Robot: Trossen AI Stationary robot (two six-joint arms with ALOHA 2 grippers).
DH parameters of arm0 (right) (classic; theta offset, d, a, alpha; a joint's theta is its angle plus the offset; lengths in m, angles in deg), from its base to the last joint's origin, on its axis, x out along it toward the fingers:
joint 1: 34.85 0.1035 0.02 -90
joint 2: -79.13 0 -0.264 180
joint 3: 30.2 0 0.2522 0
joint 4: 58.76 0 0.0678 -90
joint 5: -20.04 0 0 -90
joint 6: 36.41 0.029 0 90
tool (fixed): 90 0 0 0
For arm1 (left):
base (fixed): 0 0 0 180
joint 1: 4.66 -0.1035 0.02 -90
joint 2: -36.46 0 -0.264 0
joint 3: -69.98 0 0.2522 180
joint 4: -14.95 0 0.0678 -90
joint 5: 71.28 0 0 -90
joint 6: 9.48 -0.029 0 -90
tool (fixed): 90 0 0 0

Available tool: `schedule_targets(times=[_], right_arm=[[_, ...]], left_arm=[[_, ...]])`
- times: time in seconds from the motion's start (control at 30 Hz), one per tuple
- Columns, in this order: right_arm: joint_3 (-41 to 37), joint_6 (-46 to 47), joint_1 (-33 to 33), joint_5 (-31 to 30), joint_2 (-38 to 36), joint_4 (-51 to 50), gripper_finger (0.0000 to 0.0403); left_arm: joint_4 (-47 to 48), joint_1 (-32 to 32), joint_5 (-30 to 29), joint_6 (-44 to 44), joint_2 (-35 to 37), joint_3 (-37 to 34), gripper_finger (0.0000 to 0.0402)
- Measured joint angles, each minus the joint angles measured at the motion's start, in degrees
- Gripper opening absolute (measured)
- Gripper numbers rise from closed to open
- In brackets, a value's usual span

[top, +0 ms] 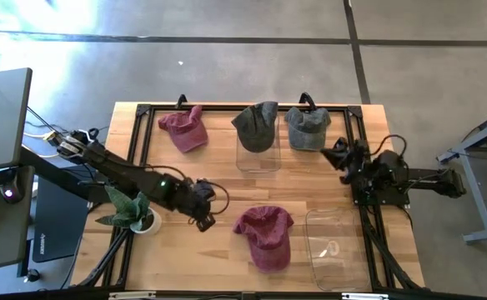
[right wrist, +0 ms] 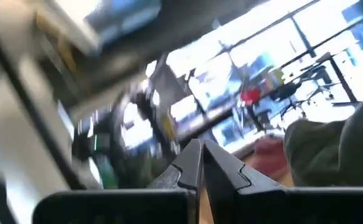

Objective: Pick & Place hat
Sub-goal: Put the bottom red cap into the bottom transparent bin

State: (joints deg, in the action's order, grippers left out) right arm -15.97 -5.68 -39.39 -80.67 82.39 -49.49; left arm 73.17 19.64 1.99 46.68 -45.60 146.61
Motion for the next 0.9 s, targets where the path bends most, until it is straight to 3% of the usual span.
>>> schedule_targets(times=[0.2, 0.33, 0.47, 0.6, 0.7, 0.9], right_arm=[[0.0, 0.9, 0.0, -7.1, 0.1, 11.6, 0.0012], [0.1, 2.4, 0.0, -2.1, 0.3, 19.8, 0.0012], [3.9, 5.7, 0.9, 0.5, 4.1, 19.4, 0.0012], [12.4, 3.3, 3.2, 0.8, 15.3, 15.5, 0.0012], [20.3, 2.9, 5.3, 1.5, 27.2, 14.8, 0.0012], [35.4, 5.2, 7.3, 14.9, 48.8, 8.3, 0.0012]], left_arm=[[2.3, 0.5, -6.5, 0.7, 0.0, 0.0, 0.0], [6.0, 0.5, -9.9, 0.6, 0.4, 0.0, 0.0], [6.4, 0.4, -12.2, -1.6, 0.5, 0.0, 0.0], [4.2, -1.5, -10.5, -7.5, 1.7, 0.0, 0.0], [-2.6, -3.7, -8.5, -14.0, 4.6, -2.6, 0.0], [-24.2, -8.0, 0.4, -21.9, 11.4, -11.7, 0.0]])
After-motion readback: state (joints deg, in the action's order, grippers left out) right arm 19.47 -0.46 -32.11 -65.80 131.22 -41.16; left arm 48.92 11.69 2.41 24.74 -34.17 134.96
